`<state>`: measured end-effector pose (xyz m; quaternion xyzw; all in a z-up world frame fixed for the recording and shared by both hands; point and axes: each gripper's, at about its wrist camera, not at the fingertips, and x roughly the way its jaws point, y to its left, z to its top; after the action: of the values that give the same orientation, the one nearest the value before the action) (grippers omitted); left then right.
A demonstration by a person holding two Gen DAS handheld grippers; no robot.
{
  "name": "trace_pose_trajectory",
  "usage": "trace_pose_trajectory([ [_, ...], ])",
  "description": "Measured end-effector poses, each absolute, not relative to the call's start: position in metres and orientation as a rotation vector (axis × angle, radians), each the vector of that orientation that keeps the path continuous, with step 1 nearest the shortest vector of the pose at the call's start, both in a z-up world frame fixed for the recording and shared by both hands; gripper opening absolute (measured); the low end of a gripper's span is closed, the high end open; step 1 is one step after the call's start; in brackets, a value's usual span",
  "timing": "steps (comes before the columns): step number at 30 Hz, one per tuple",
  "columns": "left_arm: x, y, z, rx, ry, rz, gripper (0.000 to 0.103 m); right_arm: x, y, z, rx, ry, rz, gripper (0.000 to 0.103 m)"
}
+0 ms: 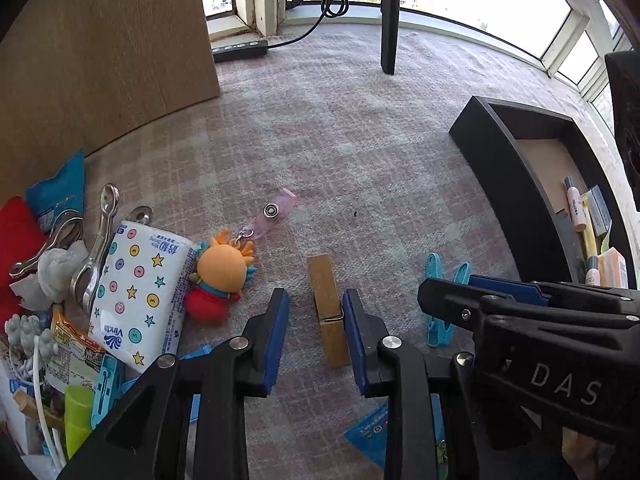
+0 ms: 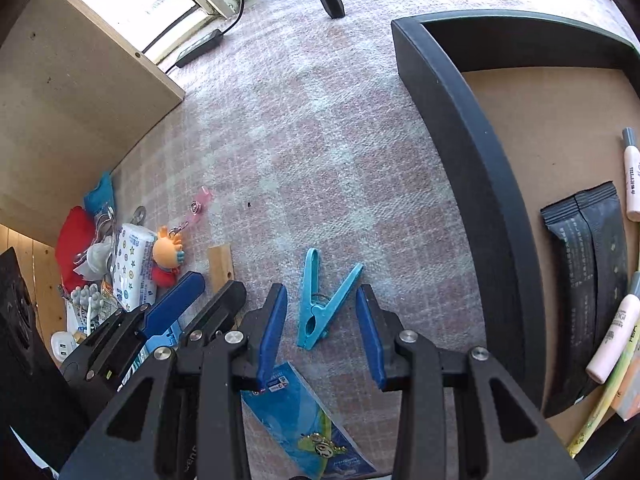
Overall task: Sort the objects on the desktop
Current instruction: 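Grasp the wooden clothespin with the left tool while the right tool grasps the blue clothespin, then carry both clothespins into the tray and open both tools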
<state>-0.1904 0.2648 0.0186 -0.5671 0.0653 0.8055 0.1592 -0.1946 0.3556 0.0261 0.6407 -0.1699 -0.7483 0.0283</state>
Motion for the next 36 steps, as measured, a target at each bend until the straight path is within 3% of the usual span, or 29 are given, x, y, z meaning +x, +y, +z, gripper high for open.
trace_pose_trajectory([
  [2,-0.191,0.264,0.018,-1.606,0.214,2.324,0.012,-0.197,0.356,0.026,1.974,-0.493,-2.316,0.031],
  [7,-0.19,0.262,0.017,-1.591,0.23,2.336,0.012,-0.196,0.36,0.026,1.941,-0.467,-2.316,0.026],
  [19,-0.168,0.251,0.055,-1.543,0.015,2.304,0.012,-0.17,0.384,0.071,1.784,-0.519,-2.342,0.025],
  [36,-0.112,0.37,0.127,-1.346,0.0,2.113,0.012,-0.113,0.518,0.142,1.643,-0.557,-2.622,0.025],
])
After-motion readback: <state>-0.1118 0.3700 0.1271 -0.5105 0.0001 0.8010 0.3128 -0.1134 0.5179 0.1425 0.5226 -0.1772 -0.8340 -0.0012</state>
